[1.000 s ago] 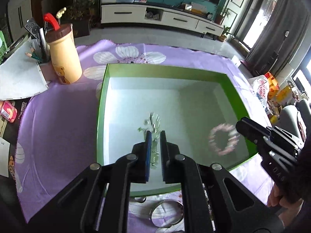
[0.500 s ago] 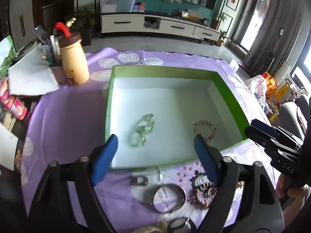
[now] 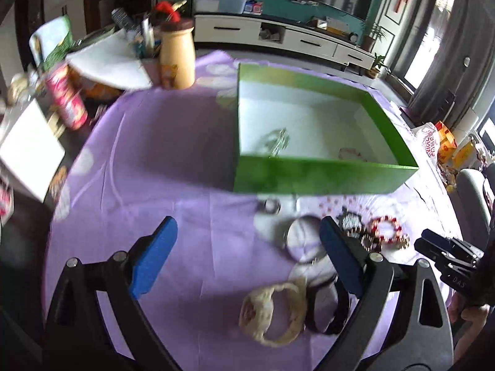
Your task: Organize jewelry
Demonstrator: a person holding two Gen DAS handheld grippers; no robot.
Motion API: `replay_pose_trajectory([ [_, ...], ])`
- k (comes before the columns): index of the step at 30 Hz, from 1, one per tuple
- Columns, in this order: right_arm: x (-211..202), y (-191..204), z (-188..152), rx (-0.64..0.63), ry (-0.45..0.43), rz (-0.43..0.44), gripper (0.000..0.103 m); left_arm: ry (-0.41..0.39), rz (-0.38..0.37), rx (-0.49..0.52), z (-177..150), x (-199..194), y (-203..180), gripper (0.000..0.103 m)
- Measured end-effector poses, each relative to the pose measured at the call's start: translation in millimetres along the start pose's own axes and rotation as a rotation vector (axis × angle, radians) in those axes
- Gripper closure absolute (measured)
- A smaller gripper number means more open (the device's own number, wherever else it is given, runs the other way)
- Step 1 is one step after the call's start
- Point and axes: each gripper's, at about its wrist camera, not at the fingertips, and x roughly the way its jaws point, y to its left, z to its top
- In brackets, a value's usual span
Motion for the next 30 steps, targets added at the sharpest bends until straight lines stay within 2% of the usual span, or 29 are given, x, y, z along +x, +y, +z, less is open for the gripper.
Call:
replay_pose_trajectory([
  [3, 6, 0, -8, -0.007, 0.014, -0.02, 0.061, 0.018, -0.017, -0.034, -11, 0, 8, 0.009],
  [8, 15, 0, -8, -0.02, 0.005, -0.038, 0.062, 0.02, -0.005, -0.043, -15, -2, 11, 0.009],
  [13, 25, 3, -7, -0.042, 0.001, -0.055, 0.074, 0.015, -0.001, -0.031, -15, -1, 9, 0.009],
  [17, 29, 1, -8, -0.046, 0.0, -0.066, 0.089, 0.031, -0.006, -0.033, -14, 5, 7, 0.009],
  [22, 15, 0, -9, -0.04, -0.035, -0.051, 0.09, 0.051, -0.01, -0.038, -11, 17, 5, 0.009],
  [25, -2, 2, -5, -0.032, -0.086, -0.001, 0.09, 0.074, -0.017, -0.032, -5, 28, 0, 0.009],
  [30, -12, 13, 1, -0.053, -0.119, 0.043, 0.089, 0.144, -0.025, -0.044, 10, 54, -13, 0.011],
])
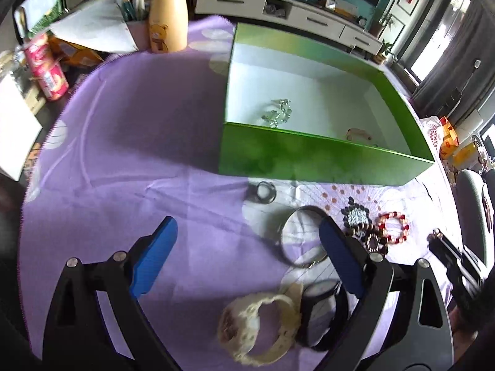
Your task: Organize jewelry
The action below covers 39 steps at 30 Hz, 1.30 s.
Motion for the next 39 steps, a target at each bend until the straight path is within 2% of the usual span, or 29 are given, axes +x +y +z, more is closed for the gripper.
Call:
replay_pose_trajectory([
  [4, -2, 5, 2, -0.005, -0.01, 0.023, 0.09, 0.042, -0.011, -0.022, 13, 18, -7, 0.024],
  [10, 0, 9, 6, -0.003, -0.01, 0.037, 0.09, 0.084, 0.024, -0.01, 24, 42, -16, 0.039],
  [12, 0, 9, 6, 0.0, -0.011, 0.042, 0.09, 0.091, 0.042, 0.001, 25, 49, -18, 0.045],
  [15, 0, 8, 7, 0.004, -0.014, 0.046, 0.09, 0.071, 0.073, 0.028, 25, 50, -21, 0.05],
  [19, -1, 9, 7, 0.004, -0.017, 0.047, 0.09, 0.044, 0.134, 0.056, 22, 49, -24, 0.08],
  [20, -1, 9, 7, 0.005, -0.017, 0.046, 0.09, 0.04, 0.144, 0.063, 22, 48, -24, 0.083],
  [27, -2, 9, 6, 0.008, -0.017, 0.035, 0.09, 0.024, 0.142, 0.077, 17, 45, -25, 0.084],
  [33, -9, 8, 8, 0.01, -0.029, 0.035, 0.09, 0.025, 0.025, 0.008, 15, 30, -11, 0.084],
  [36, -8, 8, 8, 0.018, -0.027, 0.04, 0.09, 0.024, -0.061, -0.037, 14, 18, -3, 0.084],
  [39, -10, 10, 8, 0.011, -0.03, 0.046, 0.09, 0.017, -0.106, -0.062, 13, 8, 0, 0.084],
])
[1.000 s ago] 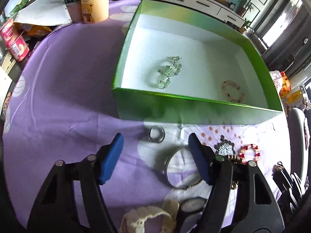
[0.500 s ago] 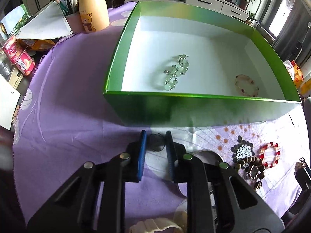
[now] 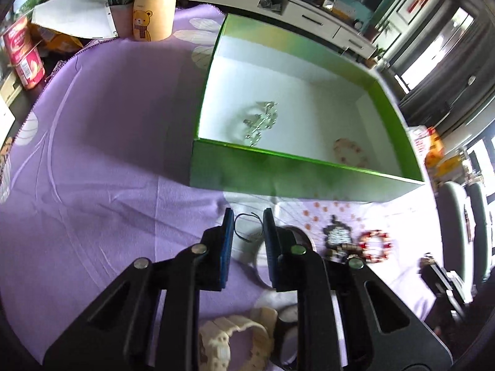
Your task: Organize jewelry
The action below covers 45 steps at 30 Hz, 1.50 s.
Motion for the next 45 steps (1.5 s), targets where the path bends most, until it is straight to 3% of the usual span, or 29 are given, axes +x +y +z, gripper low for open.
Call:
replay_pose_trajectory([
  [11, -3, 3, 6, 0.0, -0.008, 0.006, 0.089, -0.078, -0.041, 0.046, -3, -42, -18, 0.084],
  [25, -7, 13, 46, -0.058, -0.096, 0.011, 0.089, -0.151, -0.047, 0.109, 23, -65, -49, 0.084],
  [34, 9, 12, 75, -0.073, -0.12, 0.022, 0.089, -0.135, -0.058, 0.133, 44, -46, -70, 0.084],
  [45, 62, 6, 108, -0.045, -0.052, 0.045, 0.089, -0.052, -0.061, 0.101, 74, 4, -75, 0.084],
])
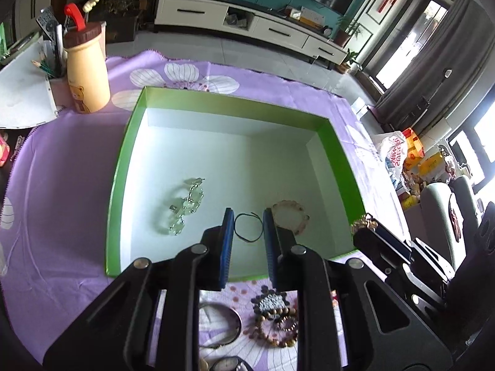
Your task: Organize jewelry
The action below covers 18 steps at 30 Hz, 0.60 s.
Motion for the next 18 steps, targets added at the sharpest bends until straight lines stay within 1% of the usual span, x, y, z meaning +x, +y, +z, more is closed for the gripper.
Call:
replay_pose_trajectory([
  [6, 26, -2, 3, -0.013, 0.043, -0.029, 0.089, 0.035, 0.029, -0.01, 6, 25, 3, 0.084],
  [11, 39, -4, 0, -0.019, 0.079, -0.047, 0.089, 0.04, 0.046, -0.005, 7, 32, 2, 0.084],
  [12, 40, -4, 0, -0.017, 0.084, -0.052, 0.085, 0.04, 0.047, -0.004, 7, 32, 2, 0.083],
  [13, 39, -5, -1, -0.013, 0.081, -0.058, 0.081, 0.039, 0.044, -0.001, 7, 32, 1, 0.074],
  [14, 38, -6, -1, -0.009, 0.079, -0.06, 0.074, 0.037, 0.043, 0.0, 6, 29, 0, 0.061],
  [15, 36, -8, -1, -0.001, 0.073, -0.055, 0.071, 0.03, 0.048, 0.004, 5, 26, -2, 0.058],
  [17, 32, -10, -2, 0.01, 0.066, -0.049, 0.07, 0.011, 0.061, 0.022, 3, 20, -5, 0.055],
  [18, 29, -11, -2, 0.014, 0.061, -0.048, 0.07, 0.005, 0.061, 0.028, 3, 17, -5, 0.052],
])
